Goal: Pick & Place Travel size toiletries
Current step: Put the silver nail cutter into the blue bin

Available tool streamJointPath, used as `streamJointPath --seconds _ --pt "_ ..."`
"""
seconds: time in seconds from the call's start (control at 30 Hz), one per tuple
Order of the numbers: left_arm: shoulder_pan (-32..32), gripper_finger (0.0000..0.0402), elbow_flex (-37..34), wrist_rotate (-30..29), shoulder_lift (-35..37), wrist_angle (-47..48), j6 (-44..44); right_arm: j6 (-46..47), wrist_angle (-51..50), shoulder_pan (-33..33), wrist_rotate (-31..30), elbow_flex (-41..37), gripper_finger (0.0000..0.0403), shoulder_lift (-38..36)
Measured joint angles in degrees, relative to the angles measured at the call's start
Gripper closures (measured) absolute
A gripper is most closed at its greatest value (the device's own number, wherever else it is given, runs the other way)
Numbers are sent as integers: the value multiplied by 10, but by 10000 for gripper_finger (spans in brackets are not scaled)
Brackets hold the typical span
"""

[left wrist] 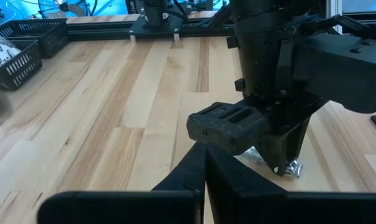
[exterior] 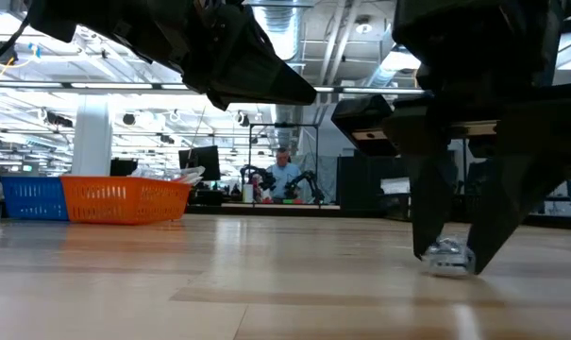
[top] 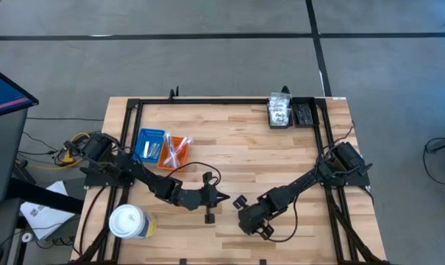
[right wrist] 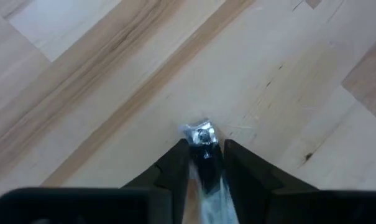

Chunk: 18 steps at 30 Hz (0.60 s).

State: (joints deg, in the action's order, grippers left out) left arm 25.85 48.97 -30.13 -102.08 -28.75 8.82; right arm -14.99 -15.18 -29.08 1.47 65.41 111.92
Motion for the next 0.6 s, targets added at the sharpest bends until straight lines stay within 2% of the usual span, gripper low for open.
streamJointPath --seconds 0.3,0.6 --pt "0 401 0 0 0 0 0 15 1 0 -3 1 372 -1" --pt "0 401 0 0 0 0 0 16 -9 0 -45 1 373 -5"
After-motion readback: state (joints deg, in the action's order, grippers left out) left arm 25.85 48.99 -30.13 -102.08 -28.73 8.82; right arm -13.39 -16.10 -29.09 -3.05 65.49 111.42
